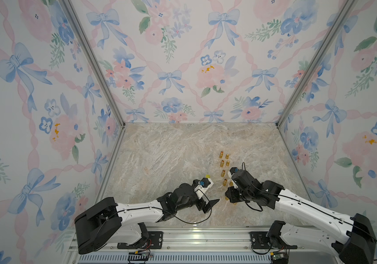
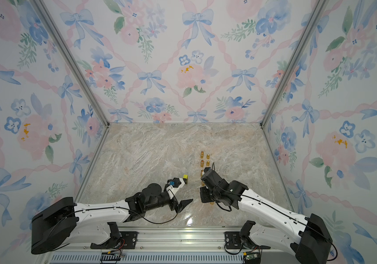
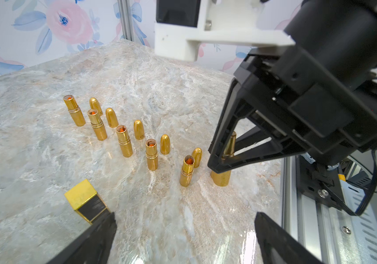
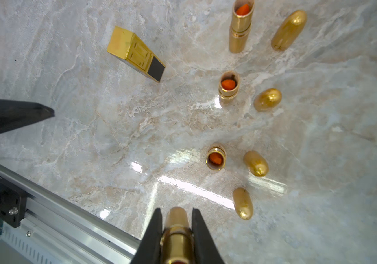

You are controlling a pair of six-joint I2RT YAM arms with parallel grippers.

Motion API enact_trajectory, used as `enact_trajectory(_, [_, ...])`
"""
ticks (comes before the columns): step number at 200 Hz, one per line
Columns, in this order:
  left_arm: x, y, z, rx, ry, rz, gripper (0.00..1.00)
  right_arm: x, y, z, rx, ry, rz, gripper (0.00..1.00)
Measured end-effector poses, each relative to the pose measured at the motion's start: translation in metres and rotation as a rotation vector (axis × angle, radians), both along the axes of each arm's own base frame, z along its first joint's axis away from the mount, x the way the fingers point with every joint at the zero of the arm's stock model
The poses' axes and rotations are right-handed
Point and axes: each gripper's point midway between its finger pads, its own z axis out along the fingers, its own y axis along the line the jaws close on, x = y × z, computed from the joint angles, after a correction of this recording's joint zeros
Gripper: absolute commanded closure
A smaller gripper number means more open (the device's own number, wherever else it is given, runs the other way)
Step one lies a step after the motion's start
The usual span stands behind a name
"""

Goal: Open the lipstick cap
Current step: Place the lipstick at the center of the board.

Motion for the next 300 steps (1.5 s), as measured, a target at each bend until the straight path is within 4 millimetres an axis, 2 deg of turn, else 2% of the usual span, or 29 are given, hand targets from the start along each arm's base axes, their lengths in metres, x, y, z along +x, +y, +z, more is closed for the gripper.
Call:
enact_trajectory(28, [0.000, 0.003, -0.007, 0.027, 0.011, 0.010, 0.02, -0.005, -0.006, -0.018, -0.055, -0.023, 0.010, 0.82])
enact_trajectory(89, [0.000, 0.006, -0.019, 0.070, 0.032, 0.017, 0.02, -0.005, 0.001, -0.043, -0.114, -0.085, 0.047, 0.82])
enact_trajectory(147, [0.001, 0.008, -0.020, 0.076, 0.030, 0.028, 0.02, 0.001, 0.002, -0.049, -0.141, -0.137, 0.057, 0.81])
enact_trajectory(232, [0.003, 0.008, -0.020, 0.077, 0.028, 0.034, 0.02, -0.003, -0.006, -0.064, -0.194, -0.156, 0.079, 0.79])
enact_trajectory(300, [0.003, 0.008, -0.020, 0.078, 0.024, 0.033, 0.02, -0.003, -0.006, -0.066, -0.197, -0.169, 0.089, 0.63])
